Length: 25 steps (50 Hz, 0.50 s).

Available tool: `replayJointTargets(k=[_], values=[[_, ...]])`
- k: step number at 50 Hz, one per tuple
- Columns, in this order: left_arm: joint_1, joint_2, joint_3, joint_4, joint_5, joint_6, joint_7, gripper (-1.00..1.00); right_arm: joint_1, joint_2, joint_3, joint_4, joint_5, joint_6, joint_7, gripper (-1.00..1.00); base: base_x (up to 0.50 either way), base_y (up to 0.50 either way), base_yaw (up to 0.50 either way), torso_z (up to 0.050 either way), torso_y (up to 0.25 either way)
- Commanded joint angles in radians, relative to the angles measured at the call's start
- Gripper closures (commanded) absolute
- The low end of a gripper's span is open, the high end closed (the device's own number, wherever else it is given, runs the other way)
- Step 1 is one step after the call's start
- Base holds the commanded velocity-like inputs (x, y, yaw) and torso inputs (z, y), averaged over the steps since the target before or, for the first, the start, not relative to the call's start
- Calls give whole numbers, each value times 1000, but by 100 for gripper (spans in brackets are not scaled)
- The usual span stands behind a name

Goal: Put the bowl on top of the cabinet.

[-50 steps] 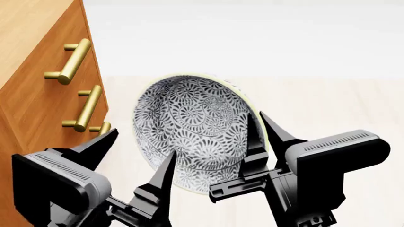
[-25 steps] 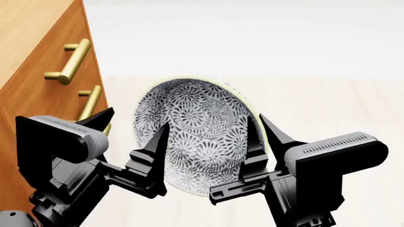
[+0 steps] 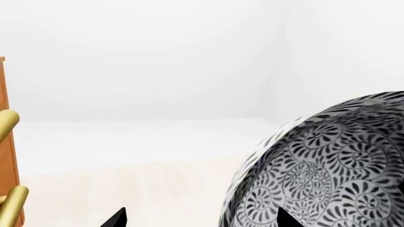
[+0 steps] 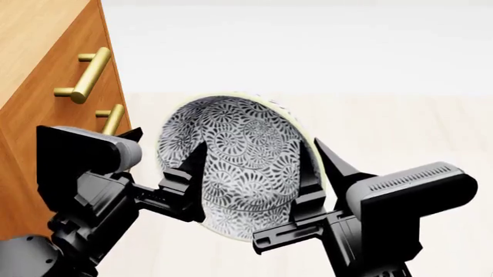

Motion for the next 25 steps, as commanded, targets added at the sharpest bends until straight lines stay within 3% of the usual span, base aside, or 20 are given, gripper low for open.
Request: replayJointTargets(k=[1,15,16,25], values=[[-14,6,-2,-36,-6,4,4,-100,-5,10,4,-39,-20,1,6,100,0,0,0,0,0],[2,-4,5,-41,5,27,11,-100,-9,5,2,-28,-24,-6,3,100,0,0,0,0,0],[8,-1,-1,-38,7,32,-3,100,-9,5,2,-28,-24,-6,3,100,0,0,0,0,10],[6,-3,8,-46,20,39,-7,100,-11,1,4,-16,-24,-12,0,100,0,0,0,0,0]])
